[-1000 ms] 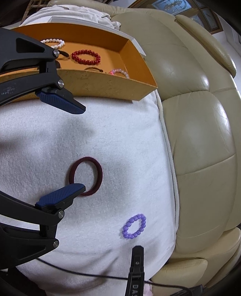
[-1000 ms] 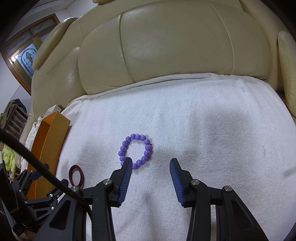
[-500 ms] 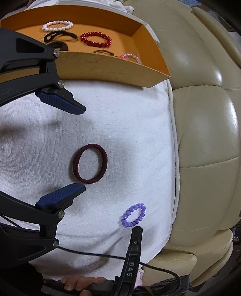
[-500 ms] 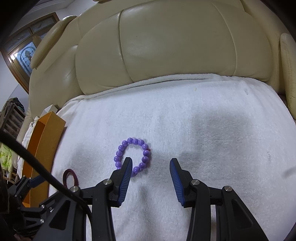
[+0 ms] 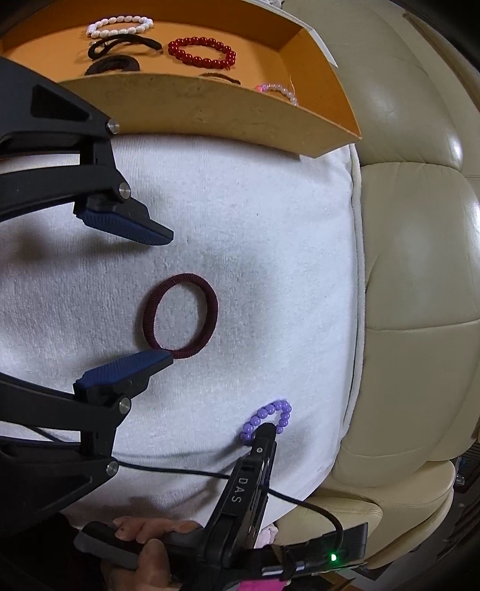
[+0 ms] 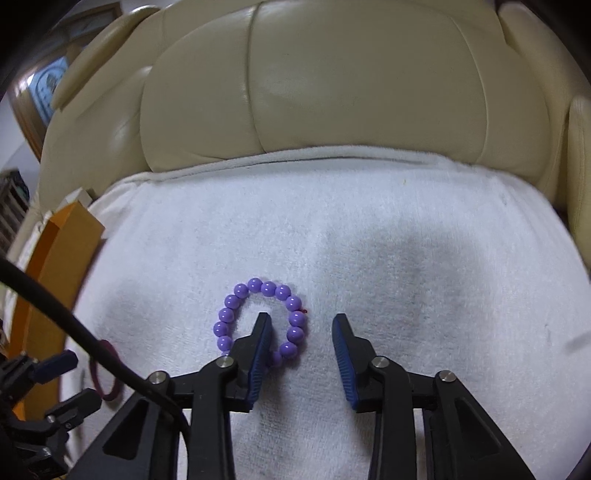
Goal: Organize jewelry
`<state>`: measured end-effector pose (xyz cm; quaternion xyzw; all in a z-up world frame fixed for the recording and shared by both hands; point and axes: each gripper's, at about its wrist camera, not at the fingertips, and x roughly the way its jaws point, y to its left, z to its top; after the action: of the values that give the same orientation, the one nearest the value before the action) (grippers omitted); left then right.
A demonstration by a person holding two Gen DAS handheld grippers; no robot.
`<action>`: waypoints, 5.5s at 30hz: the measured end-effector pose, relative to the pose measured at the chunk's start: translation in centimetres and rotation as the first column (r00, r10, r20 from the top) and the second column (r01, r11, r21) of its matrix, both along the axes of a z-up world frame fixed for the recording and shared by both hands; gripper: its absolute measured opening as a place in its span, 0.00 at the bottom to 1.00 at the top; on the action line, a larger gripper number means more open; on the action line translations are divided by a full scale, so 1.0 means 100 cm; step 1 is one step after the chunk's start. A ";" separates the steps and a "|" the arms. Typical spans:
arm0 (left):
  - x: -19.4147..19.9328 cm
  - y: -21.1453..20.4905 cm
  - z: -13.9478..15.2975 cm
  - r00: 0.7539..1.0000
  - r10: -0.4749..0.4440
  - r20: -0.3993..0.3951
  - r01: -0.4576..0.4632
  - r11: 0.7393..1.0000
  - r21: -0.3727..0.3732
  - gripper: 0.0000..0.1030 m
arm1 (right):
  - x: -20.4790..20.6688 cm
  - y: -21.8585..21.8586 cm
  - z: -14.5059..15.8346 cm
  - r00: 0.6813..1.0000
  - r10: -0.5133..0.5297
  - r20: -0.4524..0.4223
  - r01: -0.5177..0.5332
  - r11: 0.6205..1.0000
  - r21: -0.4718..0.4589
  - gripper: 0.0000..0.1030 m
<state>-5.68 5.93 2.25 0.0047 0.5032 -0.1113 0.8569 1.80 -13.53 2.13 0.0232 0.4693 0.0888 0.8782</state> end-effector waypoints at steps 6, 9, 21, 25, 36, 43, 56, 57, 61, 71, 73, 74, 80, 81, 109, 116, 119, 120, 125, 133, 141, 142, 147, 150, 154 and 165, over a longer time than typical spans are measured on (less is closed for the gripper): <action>0.006 0.003 -0.005 1.000 -0.004 -0.003 0.004 1.000 -0.024 0.31 | -0.006 0.005 0.004 0.999 0.029 0.015 -0.028 0.999 -0.019 0.11; 0.007 0.004 -0.004 1.000 -0.011 0.004 0.011 0.999 -0.048 0.14 | -0.008 0.000 0.008 0.999 0.026 0.019 -0.026 1.000 0.005 0.11; 0.005 -0.005 0.002 0.998 -0.039 0.042 0.040 0.999 -0.033 0.06 | -0.017 -0.023 0.025 0.999 0.014 0.039 -0.017 0.997 0.077 0.11; 0.000 -0.006 0.010 0.997 -0.045 0.070 0.047 0.998 -0.040 0.06 | -0.021 -0.033 0.033 0.999 0.003 0.048 -0.008 0.993 0.117 0.11; -0.009 0.002 0.028 0.992 -0.026 0.126 0.034 0.998 -0.061 0.06 | -0.030 -0.042 0.046 0.997 0.001 0.073 -0.013 0.987 0.159 0.11; -0.018 0.008 0.042 0.986 -0.013 0.167 0.026 0.997 -0.074 0.06 | -0.037 -0.033 0.058 0.995 0.017 0.099 -0.035 0.982 0.184 0.11; -0.063 0.053 0.081 0.952 0.115 0.285 -0.093 0.992 -0.088 0.06 | -0.065 0.028 0.085 0.977 0.106 0.183 -0.149 0.960 0.238 0.11; -0.068 0.060 0.084 0.947 0.134 0.293 -0.112 0.990 -0.090 0.06 | -0.068 0.033 0.088 0.975 0.114 0.191 -0.160 0.956 0.245 0.11; -0.088 0.088 0.088 0.919 0.226 0.322 -0.208 0.974 -0.089 0.06 | -0.083 0.061 0.100 0.958 0.160 0.238 -0.224 0.936 0.271 0.11; -0.132 0.153 0.082 0.833 0.417 0.364 -0.443 0.896 -0.013 0.06 | -0.128 0.141 0.115 0.885 0.319 0.339 -0.417 0.867 0.274 0.11; -0.138 0.164 0.078 0.817 0.445 0.367 -0.481 0.877 0.007 0.06 | -0.136 0.152 0.114 0.873 0.345 0.344 -0.444 0.855 0.268 0.11; -0.141 0.168 0.077 0.812 0.454 0.367 -0.492 0.870 0.013 0.06 | -0.140 0.160 0.114 0.866 0.361 0.345 -0.459 0.848 0.265 0.11; -0.148 0.187 0.068 0.792 0.491 0.364 -0.541 0.840 0.045 0.06 | -0.163 0.196 0.108 0.826 0.445 0.346 -0.536 0.809 0.241 0.11; -0.149 0.189 0.068 0.790 0.492 0.365 -0.545 0.837 0.052 0.06 | -0.167 0.201 0.106 0.820 0.457 0.346 -0.547 0.804 0.234 0.11; -0.134 0.211 0.033 0.802 0.515 0.303 -0.589 0.766 0.258 0.06 | -0.187 0.239 0.071 0.747 0.612 0.261 -0.664 0.706 0.246 0.11; -0.129 0.208 0.030 0.814 0.503 0.289 -0.575 0.765 0.288 0.06 | -0.187 0.241 0.068 0.745 0.619 0.249 -0.667 0.700 0.257 0.11; -0.129 0.207 0.029 0.813 0.506 0.289 -0.578 0.762 0.293 0.06 | -0.189 0.242 0.069 0.742 0.622 0.250 -0.670 0.696 0.257 0.11; -0.128 0.207 0.029 0.813 0.508 0.286 -0.579 0.761 0.294 0.06 | -0.189 0.242 0.068 0.741 0.624 0.249 -0.672 0.695 0.257 0.11; -0.128 0.207 0.028 0.815 0.504 0.286 -0.575 0.761 0.298 0.06 | -0.190 0.242 0.067 0.740 0.626 0.246 -0.673 0.695 0.255 0.11; -0.130 0.209 0.028 0.816 0.504 0.283 -0.575 0.762 0.299 0.06 | -0.190 0.246 0.064 0.738 0.630 0.241 -0.675 0.694 0.250 0.11; -0.130 0.210 0.026 0.816 0.507 0.278 -0.575 0.761 0.300 0.06 | -0.189 0.248 0.062 0.736 0.635 0.236 -0.677 0.692 0.250 0.11; -0.130 0.209 0.026 0.817 0.506 0.277 -0.574 0.762 0.300 0.06 | -0.189 0.248 0.062 0.736 0.635 0.236 -0.677 0.691 0.251 0.11; -0.130 0.211 0.025 0.817 0.507 0.273 -0.573 0.762 0.302 0.06 | -0.190 0.249 0.060 0.731 0.642 0.232 -0.682 0.687 0.249 0.11; -0.129 0.212 0.025 0.816 0.511 0.268 -0.575 0.760 0.302 0.06 | -0.189 0.249 0.060 0.731 0.642 0.232 -0.683 0.687 0.249 0.11; -0.129 0.211 0.023 0.817 0.515 0.261 -0.576 0.758 0.306 0.06 | -0.189 0.248 0.060 0.731 0.644 0.228 -0.683 0.686 0.252 0.11; -0.129 0.216 0.022 0.803 0.542 0.247 -0.595 0.749 0.292 0.16 | -0.172 0.236 0.062 0.779 0.593 0.206 -0.627 0.720 0.297 0.11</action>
<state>-18.53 27.54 4.48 0.0140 0.4279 0.2489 0.8688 -15.42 10.04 8.36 0.0184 0.3845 0.4557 0.8026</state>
